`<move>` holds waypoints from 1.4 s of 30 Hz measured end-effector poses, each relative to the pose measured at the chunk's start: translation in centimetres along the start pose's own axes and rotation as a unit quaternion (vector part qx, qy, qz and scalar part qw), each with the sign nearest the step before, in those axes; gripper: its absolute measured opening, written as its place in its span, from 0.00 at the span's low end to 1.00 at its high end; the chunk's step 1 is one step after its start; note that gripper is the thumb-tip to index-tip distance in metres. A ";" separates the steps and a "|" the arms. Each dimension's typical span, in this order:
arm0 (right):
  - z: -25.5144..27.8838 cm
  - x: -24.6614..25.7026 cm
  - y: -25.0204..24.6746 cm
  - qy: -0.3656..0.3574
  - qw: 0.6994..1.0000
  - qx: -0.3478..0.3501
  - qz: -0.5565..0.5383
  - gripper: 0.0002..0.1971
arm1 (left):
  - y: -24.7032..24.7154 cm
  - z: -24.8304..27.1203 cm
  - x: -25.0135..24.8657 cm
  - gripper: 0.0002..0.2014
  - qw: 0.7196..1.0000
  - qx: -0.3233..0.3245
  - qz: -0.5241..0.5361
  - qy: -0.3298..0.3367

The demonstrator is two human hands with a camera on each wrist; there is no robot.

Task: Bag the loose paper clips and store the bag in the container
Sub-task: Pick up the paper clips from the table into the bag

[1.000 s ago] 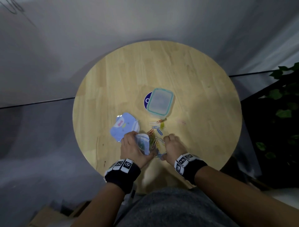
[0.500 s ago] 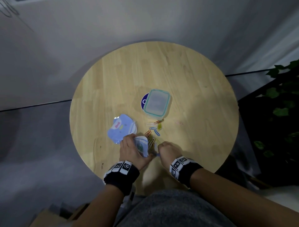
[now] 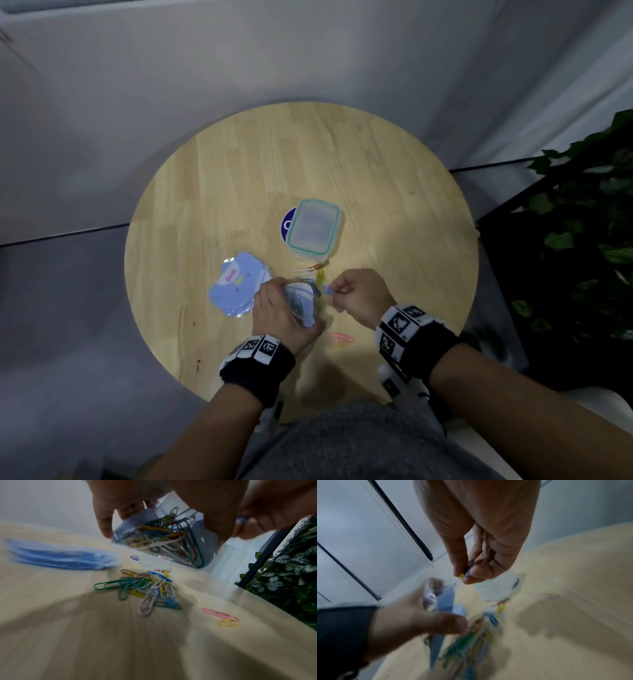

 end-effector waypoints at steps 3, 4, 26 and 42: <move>-0.3 2.8 -0.4 -0.017 0.999 -0.015 -0.042 0.07 | 0.4 -0.5 -1.1 0.45 1.000 0.024 0.011 -0.007; -0.2 3.4 -0.4 -0.017 0.999 -0.019 -0.041 0.07 | 0.5 -0.6 -1.5 0.46 1.000 0.019 0.021 -0.001; -9.7 -6.7 -1.4 0.091 0.972 -0.010 0.217 0.23 | -0.4 -0.3 0.6 0.45 0.999 0.005 0.035 -0.028; -7.4 -1.9 6.3 -0.145 0.941 0.081 0.293 0.30 | -1.5 0.9 3.8 0.44 0.999 0.009 0.001 -0.037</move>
Point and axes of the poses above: each hand's wrist, its own z-axis away from the middle knuckle, its own y-axis out of the palm, x = y × z, the point moved 8 cm from there along -z, towards the middle knuckle, and after that the axes turned 9 degrees about -x, right-handed, at the moved point
